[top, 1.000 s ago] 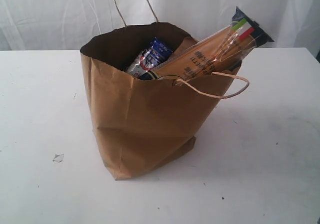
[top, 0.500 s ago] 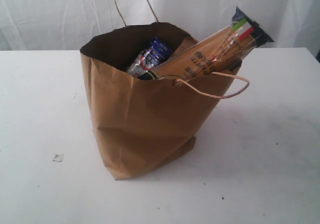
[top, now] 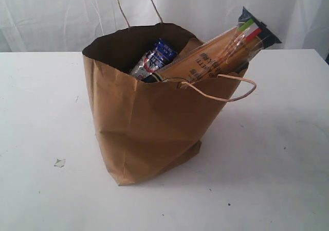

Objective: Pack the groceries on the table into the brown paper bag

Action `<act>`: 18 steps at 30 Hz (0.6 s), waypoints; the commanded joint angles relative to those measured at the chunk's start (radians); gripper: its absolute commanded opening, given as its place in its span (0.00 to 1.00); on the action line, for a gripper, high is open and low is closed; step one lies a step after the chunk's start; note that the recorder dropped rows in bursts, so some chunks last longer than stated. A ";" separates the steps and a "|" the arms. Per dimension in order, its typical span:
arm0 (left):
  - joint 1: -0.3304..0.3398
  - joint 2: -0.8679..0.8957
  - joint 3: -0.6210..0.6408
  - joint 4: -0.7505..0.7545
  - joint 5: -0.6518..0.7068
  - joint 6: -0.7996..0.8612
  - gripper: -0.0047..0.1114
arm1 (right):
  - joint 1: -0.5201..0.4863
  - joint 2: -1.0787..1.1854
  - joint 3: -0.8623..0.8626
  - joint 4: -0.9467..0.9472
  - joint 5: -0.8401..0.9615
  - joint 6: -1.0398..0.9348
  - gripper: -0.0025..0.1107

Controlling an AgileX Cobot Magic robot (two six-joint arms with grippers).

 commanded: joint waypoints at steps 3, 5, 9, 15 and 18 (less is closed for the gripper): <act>0.000 -0.005 0.003 -0.004 0.004 0.000 0.04 | -0.004 -0.007 0.005 0.018 0.005 -0.153 0.02; 0.000 -0.005 0.003 -0.004 0.004 0.000 0.04 | -0.004 -0.007 0.005 0.030 0.005 -0.151 0.02; 0.000 -0.005 0.003 -0.004 0.004 0.000 0.04 | -0.004 -0.007 0.005 0.028 0.005 -0.151 0.02; 0.000 -0.005 0.003 -0.004 0.004 0.000 0.04 | -0.004 -0.007 0.005 0.028 0.005 -0.151 0.02; 0.000 -0.005 0.003 -0.004 0.004 0.000 0.04 | -0.004 -0.007 0.005 0.028 0.005 -0.151 0.02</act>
